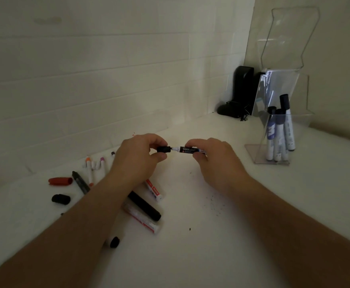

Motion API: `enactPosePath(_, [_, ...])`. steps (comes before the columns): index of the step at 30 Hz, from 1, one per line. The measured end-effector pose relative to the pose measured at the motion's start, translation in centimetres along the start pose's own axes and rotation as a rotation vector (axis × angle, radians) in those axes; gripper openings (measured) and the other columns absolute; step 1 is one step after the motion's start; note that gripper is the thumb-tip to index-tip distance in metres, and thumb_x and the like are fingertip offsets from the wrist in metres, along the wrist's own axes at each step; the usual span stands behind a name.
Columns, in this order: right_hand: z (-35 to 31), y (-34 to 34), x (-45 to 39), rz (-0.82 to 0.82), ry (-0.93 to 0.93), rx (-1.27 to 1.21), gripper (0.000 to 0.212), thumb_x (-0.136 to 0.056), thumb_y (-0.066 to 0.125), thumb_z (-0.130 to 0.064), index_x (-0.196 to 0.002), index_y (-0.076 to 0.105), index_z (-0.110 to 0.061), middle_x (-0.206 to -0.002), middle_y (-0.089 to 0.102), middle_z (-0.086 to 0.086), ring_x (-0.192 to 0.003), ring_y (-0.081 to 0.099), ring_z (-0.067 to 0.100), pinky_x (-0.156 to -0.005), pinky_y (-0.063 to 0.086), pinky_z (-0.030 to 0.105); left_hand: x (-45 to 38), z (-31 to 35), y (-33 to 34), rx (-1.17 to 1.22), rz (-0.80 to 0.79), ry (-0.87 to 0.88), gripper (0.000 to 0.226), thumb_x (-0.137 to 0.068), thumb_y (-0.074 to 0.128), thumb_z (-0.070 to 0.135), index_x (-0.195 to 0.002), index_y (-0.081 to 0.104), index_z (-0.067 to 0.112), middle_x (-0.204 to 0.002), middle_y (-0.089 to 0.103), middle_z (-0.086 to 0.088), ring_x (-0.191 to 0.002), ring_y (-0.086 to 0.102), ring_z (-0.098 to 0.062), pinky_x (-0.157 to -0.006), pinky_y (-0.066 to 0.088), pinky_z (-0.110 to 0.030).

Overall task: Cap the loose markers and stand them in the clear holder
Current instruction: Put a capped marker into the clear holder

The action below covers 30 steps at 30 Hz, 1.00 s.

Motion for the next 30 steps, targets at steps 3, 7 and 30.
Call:
enactPosePath(3, [-0.3, -0.1, 0.2, -0.009, 0.001, 0.022, 0.030, -0.104, 0.048, -0.025, -0.121, 0.060, -0.047, -0.095, 0.054, -0.007, -0.096, 0.046, 0.021, -0.085, 0.048, 0.043, 0.0, 0.1, 0.1, -0.009, -0.006, 0.014, 0.017, -0.084, 0.076, 0.033, -0.099, 0.071, 0.041, -0.082, 0.060, 0.032, -0.086, 0.057, -0.005, -0.076, 0.040, -0.028])
enactPosePath(7, [-0.3, 0.0, 0.5, -0.018, 0.005, 0.033, 0.030, -0.105, 0.047, -0.027, -0.124, 0.058, -0.048, -0.097, 0.052, -0.009, -0.099, 0.045, 0.020, -0.089, 0.046, 0.044, 0.0, 0.3, 0.2, -0.019, -0.020, 0.040, 0.018, -0.086, 0.074, 0.033, -0.102, 0.072, 0.041, -0.085, 0.060, 0.030, -0.090, 0.058, -0.008, -0.082, 0.044, -0.030])
enactPosePath(30, [0.0, -1.4, 0.0, 0.039, -0.022, -0.129, 0.013, -0.096, 0.061, -0.039, -0.100, 0.073, -0.034, -0.090, 0.069, -0.012, -0.086, 0.059, 0.008, -0.080, 0.049, 0.031, -0.4, 3.1, -0.9, -0.153, 0.007, 0.219, 0.019, -0.081, 0.078, 0.042, -0.099, 0.074, 0.040, -0.081, 0.062, 0.024, -0.088, 0.058, -0.009, -0.078, 0.031, -0.023])
Point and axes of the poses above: each hand's wrist, its own x-axis away from the middle knuckle, its own y-axis out of the palm, z = x × y, the point moved 5 cm from there along -x, towards the middle knuckle
